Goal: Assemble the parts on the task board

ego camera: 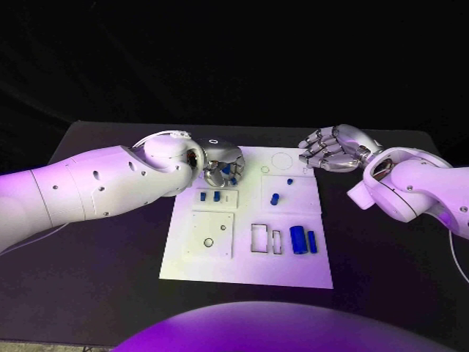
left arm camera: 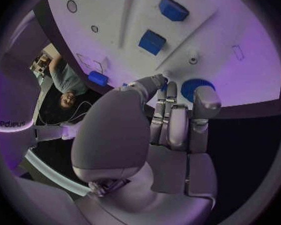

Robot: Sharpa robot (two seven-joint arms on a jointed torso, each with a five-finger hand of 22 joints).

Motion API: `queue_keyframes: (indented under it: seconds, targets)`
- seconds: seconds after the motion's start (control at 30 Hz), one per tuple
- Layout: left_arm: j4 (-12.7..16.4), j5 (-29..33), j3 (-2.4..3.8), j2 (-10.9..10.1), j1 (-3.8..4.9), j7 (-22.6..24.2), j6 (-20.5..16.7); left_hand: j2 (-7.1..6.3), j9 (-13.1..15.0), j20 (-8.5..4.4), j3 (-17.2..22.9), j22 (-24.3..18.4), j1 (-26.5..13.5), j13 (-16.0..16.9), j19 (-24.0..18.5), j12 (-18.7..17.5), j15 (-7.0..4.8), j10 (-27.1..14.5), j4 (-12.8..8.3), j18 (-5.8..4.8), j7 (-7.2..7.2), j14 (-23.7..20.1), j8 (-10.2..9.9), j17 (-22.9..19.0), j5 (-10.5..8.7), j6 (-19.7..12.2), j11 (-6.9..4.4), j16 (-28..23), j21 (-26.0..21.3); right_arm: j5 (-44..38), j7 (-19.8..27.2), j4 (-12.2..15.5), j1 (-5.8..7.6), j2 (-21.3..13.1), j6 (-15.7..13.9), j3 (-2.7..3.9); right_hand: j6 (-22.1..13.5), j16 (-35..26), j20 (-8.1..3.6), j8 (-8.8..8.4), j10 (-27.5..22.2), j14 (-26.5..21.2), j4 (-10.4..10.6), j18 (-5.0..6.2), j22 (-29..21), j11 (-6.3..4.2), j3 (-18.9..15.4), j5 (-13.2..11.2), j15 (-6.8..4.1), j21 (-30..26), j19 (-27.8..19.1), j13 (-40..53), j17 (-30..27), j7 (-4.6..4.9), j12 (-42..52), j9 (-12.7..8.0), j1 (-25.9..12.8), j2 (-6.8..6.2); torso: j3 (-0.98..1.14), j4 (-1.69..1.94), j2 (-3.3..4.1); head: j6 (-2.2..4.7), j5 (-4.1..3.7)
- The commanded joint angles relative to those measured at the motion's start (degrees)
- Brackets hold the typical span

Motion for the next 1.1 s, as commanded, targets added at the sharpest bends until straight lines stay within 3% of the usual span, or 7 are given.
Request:
queue_keyframes:
  seconds: [0.03,0.3,0.47,0.7,1.1]
  targets:
    - [0.56,2.54,0.49,-0.80,0.01,0.91,-1.68,0.06,0.02,-0.04,0.13,7.38,-0.75,-0.13,0.34,-0.49,0.14,0.53,-0.58,-0.82,0.30,0.34,-0.39,-0.17,0.55,-0.35,-0.12,0.35,0.34,0.04,0.59,-0.03,-0.06,0.00,0.63,0.00,0.01,-0.25,0.03,0.24,-0.08,-0.14,-0.30,0.76,-0.10,-0.03,0.16,0.00,-0.03,-0.02,0.06,-0.09,-0.10,4.79,0.29,-0.10,-0.12,0.57,-0.02,0.02,0.01,0.01,0.25]
    - [1.32,4.40,1.14,-2.94,0.00,0.99,-1.04,-0.04,0.10,-0.04,0.24,7.37,-0.93,-0.16,0.33,-0.69,0.13,0.70,-0.77,-0.81,0.27,0.31,-0.45,-0.34,0.95,-0.26,-0.14,0.31,0.35,0.48,0.66,-0.04,-0.09,-0.07,0.62,0.00,0.00,-0.28,0.03,0.26,-0.10,-0.16,-0.32,0.76,-0.15,-0.03,0.17,0.01,-0.02,-0.03,0.05,-0.13,-0.13,4.79,0.29,-0.12,-0.14,0.56,-0.01,-0.03,0.06,0.01,0.34]
    - [1.21,5.21,1.22,-4.19,-0.14,0.81,0.07,-0.12,0.14,-0.03,0.22,7.41,-1.08,-0.17,0.40,-0.78,0.13,0.75,-0.80,-0.84,0.28,0.32,-0.47,-0.35,0.99,-0.24,-0.12,0.32,0.54,0.66,0.65,-0.07,-0.09,-0.10,0.61,0.00,0.00,-0.28,0.03,0.26,-0.10,-0.16,-0.32,0.76,-0.15,-0.03,0.17,0.01,-0.02,-0.03,0.05,-0.13,-0.13,4.79,0.29,-0.12,-0.14,0.56,0.01,0.09,0.03,0.01,0.60]
    - [1.13,5.51,1.22,-5.45,-0.28,0.60,0.57,-0.15,0.16,-0.03,0.21,7.40,-1.13,-0.17,0.39,-0.81,0.13,0.80,-0.82,-0.83,0.27,0.24,-0.48,-0.54,0.99,-0.21,-0.13,0.24,0.51,0.71,0.66,-0.09,-0.09,-0.08,0.62,0.00,0.00,-0.28,0.03,0.26,-0.10,-0.16,-0.32,0.76,-0.15,-0.03,0.17,0.01,-0.02,-0.03,0.05,-0.13,-0.13,4.79,0.29,-0.12,-0.14,0.56,-0.02,-0.03,0.05,0.01,0.78]
    - [1.32,5.73,1.21,-6.28,-0.40,0.09,1.58,-0.18,0.20,-0.03,0.20,7.37,-1.23,-0.17,0.35,-0.85,0.13,0.89,-0.86,-0.81,0.26,0.23,-0.48,-0.59,0.95,-0.15,-0.15,0.22,0.43,0.69,0.69,-0.19,-0.10,-0.05,0.67,0.00,0.00,-0.28,0.03,0.26,-0.10,-0.16,-0.32,0.76,-0.15,-0.03,0.17,0.01,-0.02,-0.03,0.05,-0.13,-0.13,4.79,0.29,-0.12,-0.14,0.56,0.00,-0.08,0.04,0.01,0.91]
